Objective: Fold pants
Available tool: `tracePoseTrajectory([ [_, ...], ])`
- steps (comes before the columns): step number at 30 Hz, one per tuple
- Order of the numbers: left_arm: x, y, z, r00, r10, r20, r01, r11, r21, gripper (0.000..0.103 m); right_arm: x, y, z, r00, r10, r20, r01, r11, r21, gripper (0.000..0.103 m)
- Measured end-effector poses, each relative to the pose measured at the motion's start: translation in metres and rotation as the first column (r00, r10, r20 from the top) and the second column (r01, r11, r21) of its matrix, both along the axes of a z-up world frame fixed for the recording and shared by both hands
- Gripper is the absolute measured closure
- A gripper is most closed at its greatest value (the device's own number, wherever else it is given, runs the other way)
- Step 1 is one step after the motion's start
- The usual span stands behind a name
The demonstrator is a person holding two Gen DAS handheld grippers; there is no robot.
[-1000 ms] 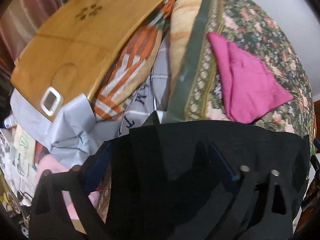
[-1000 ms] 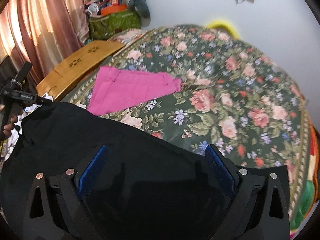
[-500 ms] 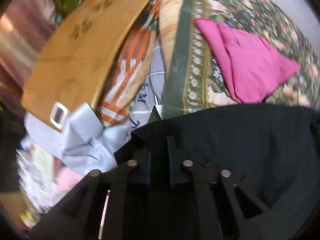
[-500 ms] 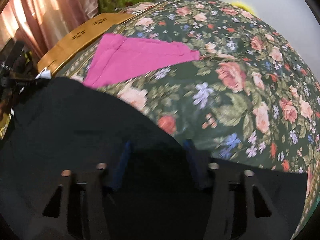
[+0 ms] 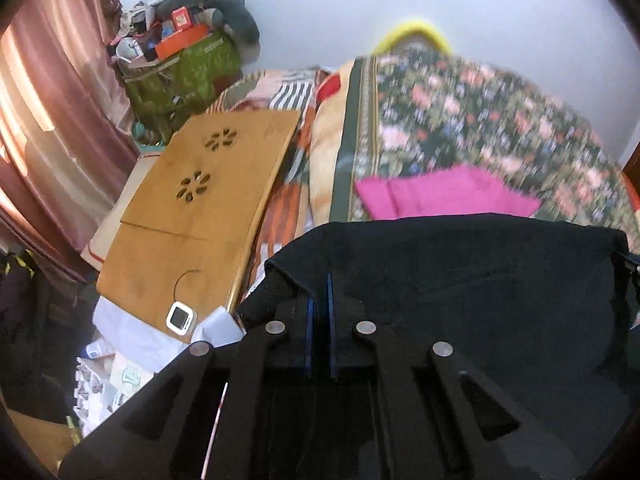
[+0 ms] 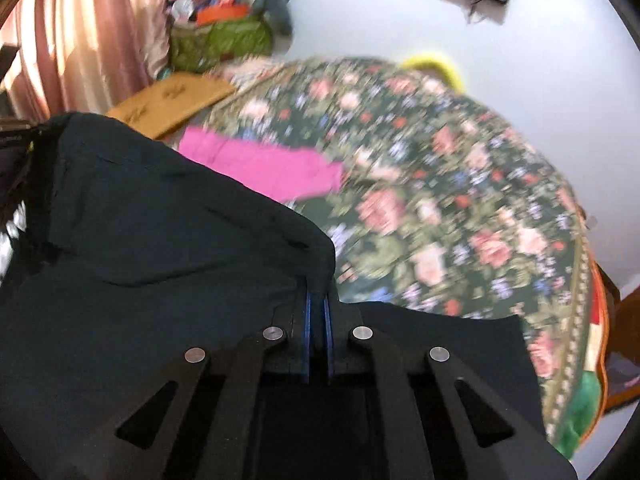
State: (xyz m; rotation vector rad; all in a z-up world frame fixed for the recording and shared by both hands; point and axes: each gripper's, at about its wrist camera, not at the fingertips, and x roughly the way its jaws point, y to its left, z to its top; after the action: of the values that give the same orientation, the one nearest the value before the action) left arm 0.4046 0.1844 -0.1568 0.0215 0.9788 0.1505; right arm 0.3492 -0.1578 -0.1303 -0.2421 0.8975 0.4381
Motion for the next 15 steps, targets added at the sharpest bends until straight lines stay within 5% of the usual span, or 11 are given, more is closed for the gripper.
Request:
tracePoseTrajectory([
  [15, -0.086, -0.009, 0.002, 0.999, 0.007, 0.034, -0.006, 0.999, -0.037, 0.098, -0.115, -0.015, 0.026, 0.997, 0.075, 0.017, -0.075, 0.997, 0.026, 0.099],
])
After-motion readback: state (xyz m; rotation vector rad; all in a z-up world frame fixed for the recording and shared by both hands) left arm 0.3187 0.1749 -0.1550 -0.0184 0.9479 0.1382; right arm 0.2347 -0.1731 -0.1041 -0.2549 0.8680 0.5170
